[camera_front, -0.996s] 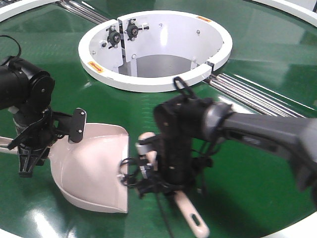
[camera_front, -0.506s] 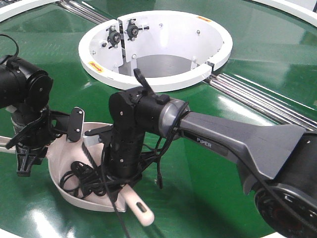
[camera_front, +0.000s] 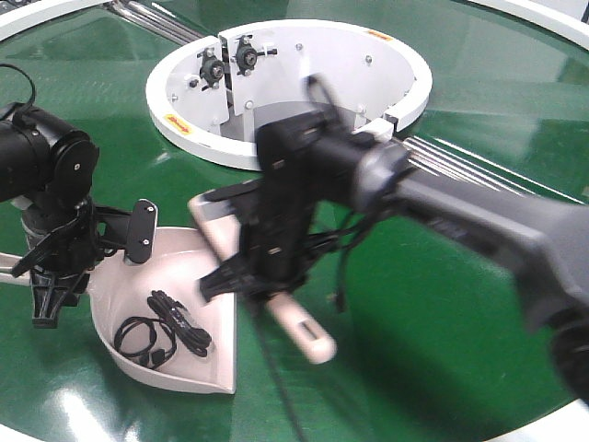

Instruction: Clean and inspect green conveyor with broom and dustpan

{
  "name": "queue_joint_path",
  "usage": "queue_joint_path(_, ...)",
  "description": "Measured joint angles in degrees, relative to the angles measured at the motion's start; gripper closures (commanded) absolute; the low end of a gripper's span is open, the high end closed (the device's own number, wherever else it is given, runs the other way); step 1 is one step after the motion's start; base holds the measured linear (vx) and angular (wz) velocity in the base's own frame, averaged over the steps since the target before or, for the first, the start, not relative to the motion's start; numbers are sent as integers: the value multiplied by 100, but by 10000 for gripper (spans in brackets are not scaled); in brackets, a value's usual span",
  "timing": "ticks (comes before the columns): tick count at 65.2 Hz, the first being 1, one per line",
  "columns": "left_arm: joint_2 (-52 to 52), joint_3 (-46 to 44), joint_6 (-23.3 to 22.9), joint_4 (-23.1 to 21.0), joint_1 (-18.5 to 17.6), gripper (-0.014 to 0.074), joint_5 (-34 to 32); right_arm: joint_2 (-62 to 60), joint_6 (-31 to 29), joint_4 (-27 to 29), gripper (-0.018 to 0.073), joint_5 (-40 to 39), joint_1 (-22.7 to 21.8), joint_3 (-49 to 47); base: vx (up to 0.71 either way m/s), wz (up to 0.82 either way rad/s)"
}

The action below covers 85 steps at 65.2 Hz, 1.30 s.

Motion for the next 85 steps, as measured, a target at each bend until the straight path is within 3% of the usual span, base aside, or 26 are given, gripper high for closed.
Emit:
queue_joint_path(23, 0, 0, -2, 0, 0, 603, 0, -1385, -623, -307, 560, -65, -1625, 1737, 0, 0)
queue_joint_path(38, 0, 0, -2, 0, 0, 603, 0, -2085, -795, -347, 560, -608, -2563, 2836, 0, 0)
queue_joint_path(61, 0, 0, -2, 0, 0, 603, 0, -2246, -1044, -436, 560, -1006, -2837, 3798, 0, 0)
queue_joint_path(85, 0, 0, -2, 0, 0, 603, 0, -2246, -1046, -436, 554, -1159, -2837, 3850, 0, 0)
